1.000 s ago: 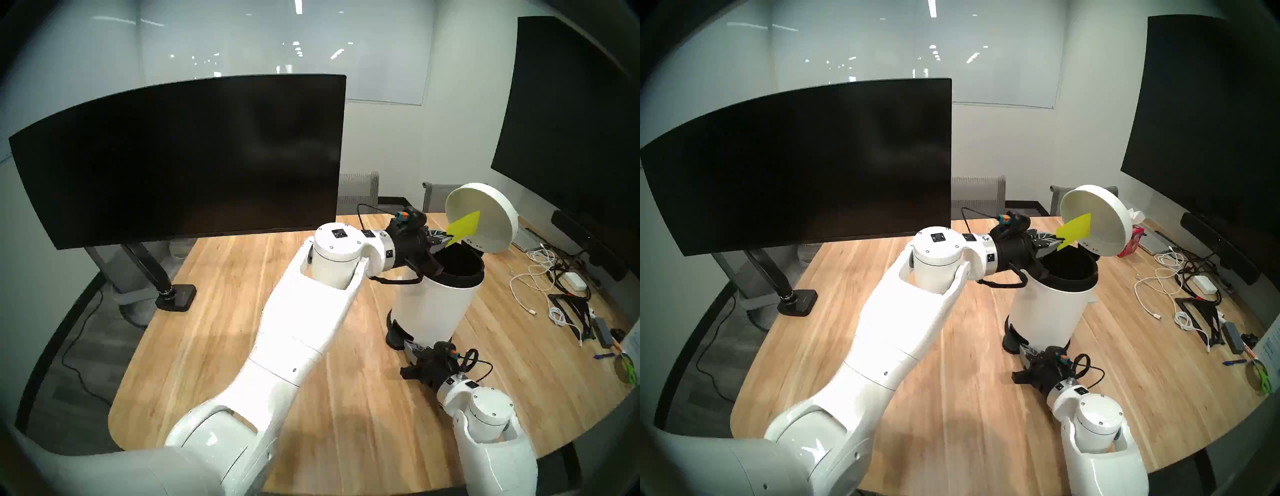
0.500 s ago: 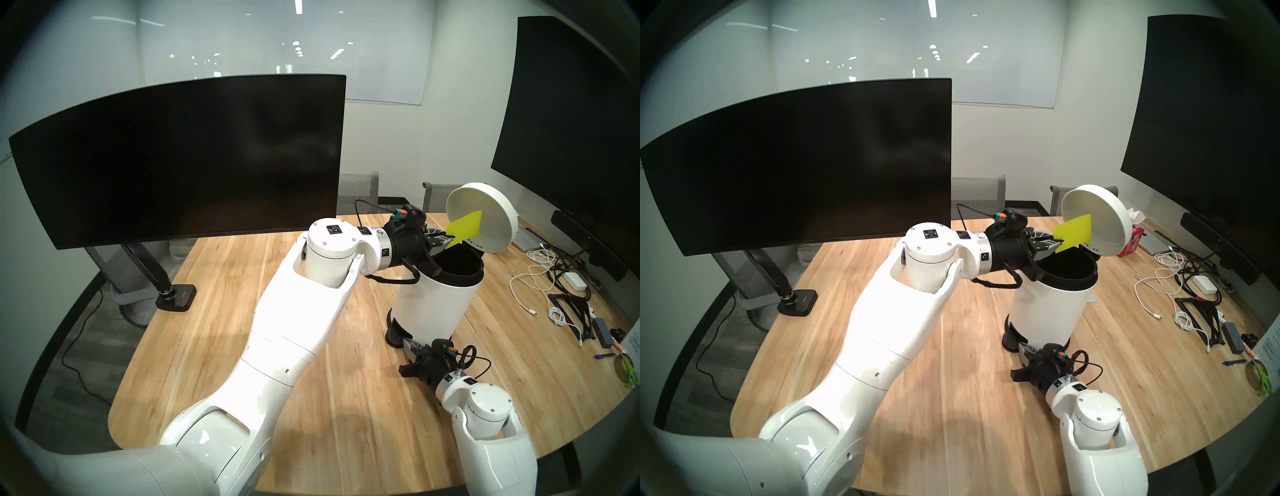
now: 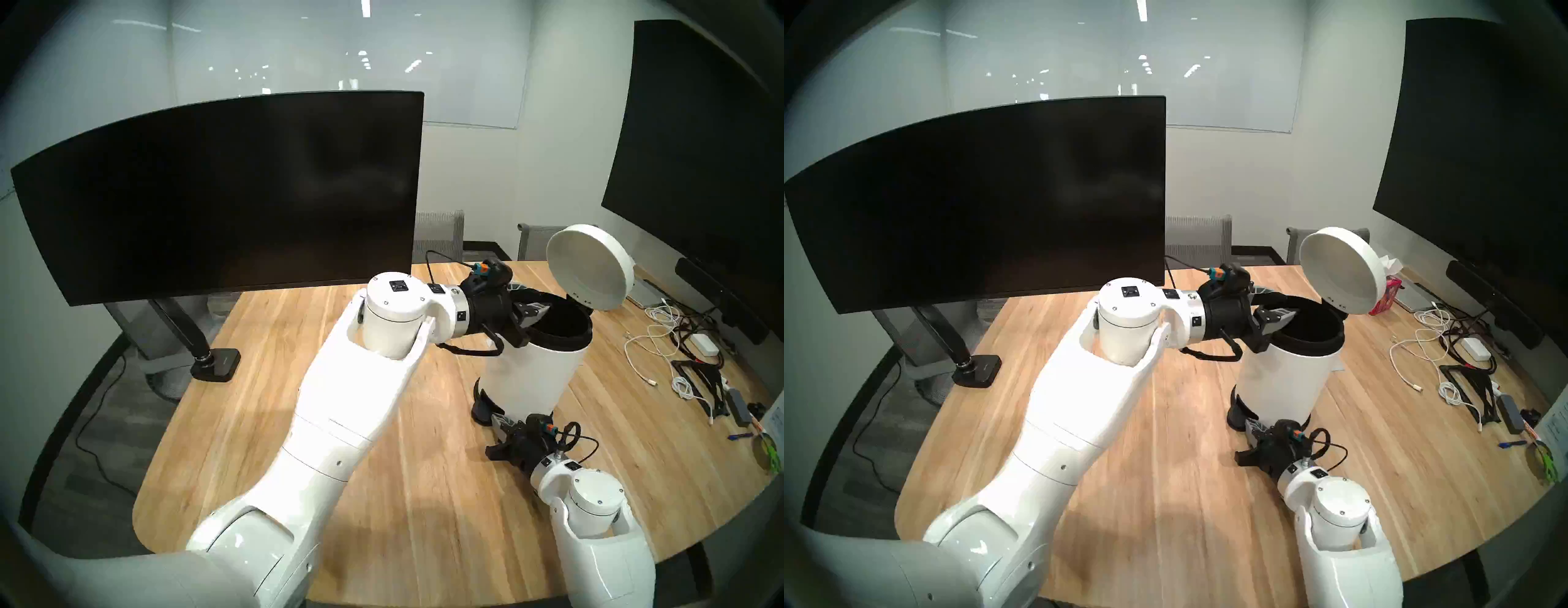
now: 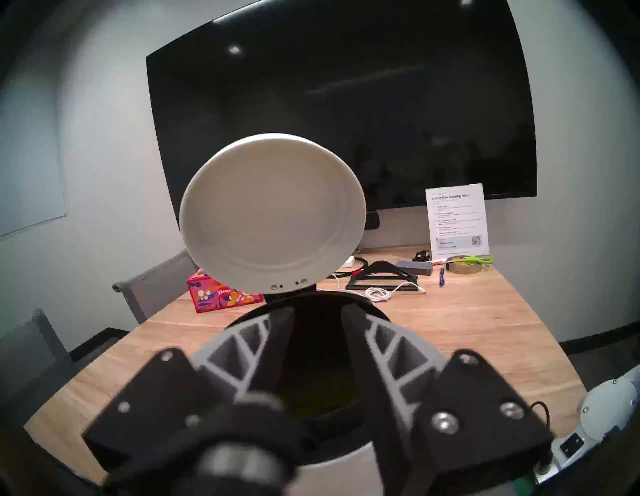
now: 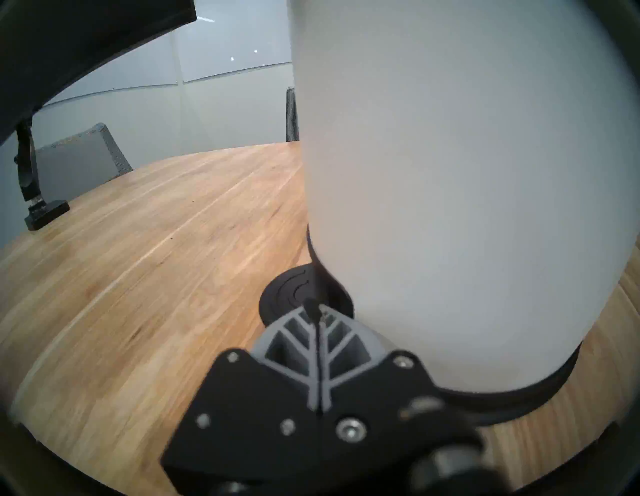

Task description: Peel the sticky note off the monitor, open the trash can lid and drop the sticker into the trash can

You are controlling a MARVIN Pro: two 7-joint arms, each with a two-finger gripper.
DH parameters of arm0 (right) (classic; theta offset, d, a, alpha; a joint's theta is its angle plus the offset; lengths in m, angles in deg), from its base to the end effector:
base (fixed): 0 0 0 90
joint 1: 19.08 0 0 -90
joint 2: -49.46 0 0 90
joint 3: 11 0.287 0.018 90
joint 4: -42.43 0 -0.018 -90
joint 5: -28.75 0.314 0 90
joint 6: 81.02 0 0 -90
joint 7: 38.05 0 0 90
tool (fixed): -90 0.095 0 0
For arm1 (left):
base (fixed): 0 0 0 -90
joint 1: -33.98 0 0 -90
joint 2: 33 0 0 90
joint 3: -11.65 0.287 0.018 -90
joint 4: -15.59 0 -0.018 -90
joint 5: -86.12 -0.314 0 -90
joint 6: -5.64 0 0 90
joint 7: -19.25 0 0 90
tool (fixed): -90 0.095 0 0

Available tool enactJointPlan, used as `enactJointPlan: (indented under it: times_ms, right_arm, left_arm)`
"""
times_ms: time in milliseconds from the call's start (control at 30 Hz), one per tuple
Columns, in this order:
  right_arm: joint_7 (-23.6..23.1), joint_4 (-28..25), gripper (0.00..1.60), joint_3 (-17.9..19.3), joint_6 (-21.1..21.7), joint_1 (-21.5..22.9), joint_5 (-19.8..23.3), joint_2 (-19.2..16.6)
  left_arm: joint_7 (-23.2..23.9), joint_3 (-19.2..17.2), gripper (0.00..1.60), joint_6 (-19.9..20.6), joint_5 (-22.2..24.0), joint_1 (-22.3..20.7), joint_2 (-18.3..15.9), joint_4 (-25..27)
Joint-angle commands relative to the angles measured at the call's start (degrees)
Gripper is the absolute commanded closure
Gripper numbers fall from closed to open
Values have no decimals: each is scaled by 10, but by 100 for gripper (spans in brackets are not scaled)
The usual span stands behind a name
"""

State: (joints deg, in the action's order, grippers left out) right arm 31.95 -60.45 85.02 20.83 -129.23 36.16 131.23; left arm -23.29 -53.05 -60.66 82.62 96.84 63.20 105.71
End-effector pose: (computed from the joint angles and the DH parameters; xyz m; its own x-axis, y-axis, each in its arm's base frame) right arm 0.3146 -0.0419 -0.3552 0.3168 0.0194 0.9483 0.2627 -0.9625 -0.0680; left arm 0.4288 -0.2636 -0.1258 -0.1252 -0.1214 0.9847 -0.9381 -0.3086 -0.1573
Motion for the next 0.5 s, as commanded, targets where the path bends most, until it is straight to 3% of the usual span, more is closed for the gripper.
enactJointPlan:
  times_ms: [0,467]
  right_arm:
    - [-4,-15,160,-1,-2,4,2,-1]
    - [-6,-15,160,-7,-1,7,-1,-1]
  left_arm:
    - [-1,-1,0,0,2,-3,6,25]
    - [28,-41,0,17,29,52,-36,128]
